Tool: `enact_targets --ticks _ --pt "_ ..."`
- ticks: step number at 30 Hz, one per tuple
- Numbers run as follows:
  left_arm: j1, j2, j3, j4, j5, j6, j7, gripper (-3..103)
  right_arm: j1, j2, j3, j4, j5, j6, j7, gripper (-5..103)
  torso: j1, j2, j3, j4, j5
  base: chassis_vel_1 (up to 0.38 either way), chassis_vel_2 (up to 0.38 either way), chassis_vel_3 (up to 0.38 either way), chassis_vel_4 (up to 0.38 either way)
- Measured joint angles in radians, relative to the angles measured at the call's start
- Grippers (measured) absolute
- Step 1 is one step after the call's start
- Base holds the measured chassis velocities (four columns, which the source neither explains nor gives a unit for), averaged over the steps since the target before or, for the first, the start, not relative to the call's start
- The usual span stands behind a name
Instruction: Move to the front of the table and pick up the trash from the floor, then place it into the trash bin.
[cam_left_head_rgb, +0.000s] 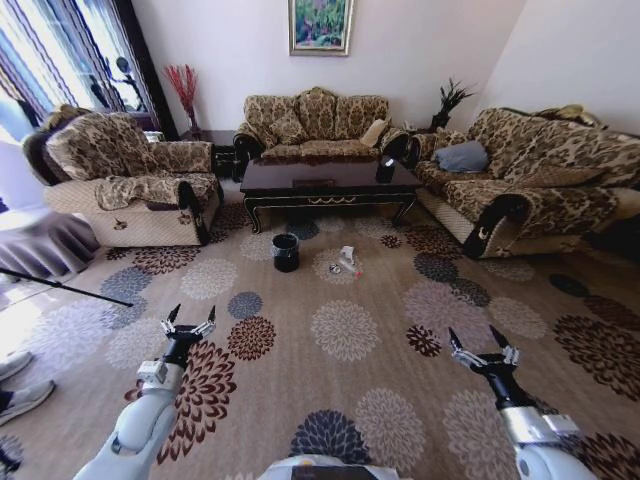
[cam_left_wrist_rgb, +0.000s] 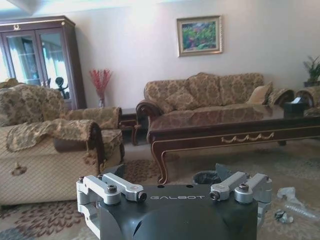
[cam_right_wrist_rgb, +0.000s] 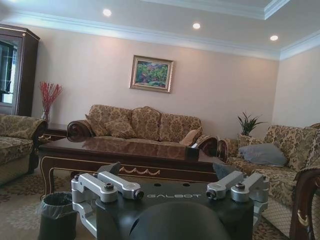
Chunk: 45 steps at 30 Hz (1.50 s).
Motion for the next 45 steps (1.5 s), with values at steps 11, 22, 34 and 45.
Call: enact_targets --ticks 11,22,34,45 --pt "-0.008 -0.006 0.009 -0.020 0.003 0.089 -0.051 100 0.007 -0.003 -0.004 0.006 0.004 -0.015 0.013 100 -0.026 -0.055 -0.029 0.0000 0.0001 0.000 0.000 0.000 0.000" --pt "-0.005 0.001 0.007 -0.012 0.021 0.067 -0.043 100 0.003 0.009 -0.004 -0.001 0.002 0.002 0.008 100 -0.051 -0.111 -0.061 0.0000 0.0000 0.000 0.000 0.000 0.000" --pt "0.014 0.042 0.031 -0.027 0.006 0.071 0.061 100 -0.016 0.011 0.003 0.005 -0.002 0.011 -0.006 100 -0.080 -0.178 -0.099 0.0000 0.0000 0.000 0.000 0.000 0.000" --pt "0.021 0.064 0.048 -0.031 0.027 0.063 0.087 100 -0.014 0.009 0.000 -0.008 -0.031 0.006 -0.006 100 -0.102 -0.230 -0.128 0.0000 0.0000 0.000 0.000 0.000 0.000"
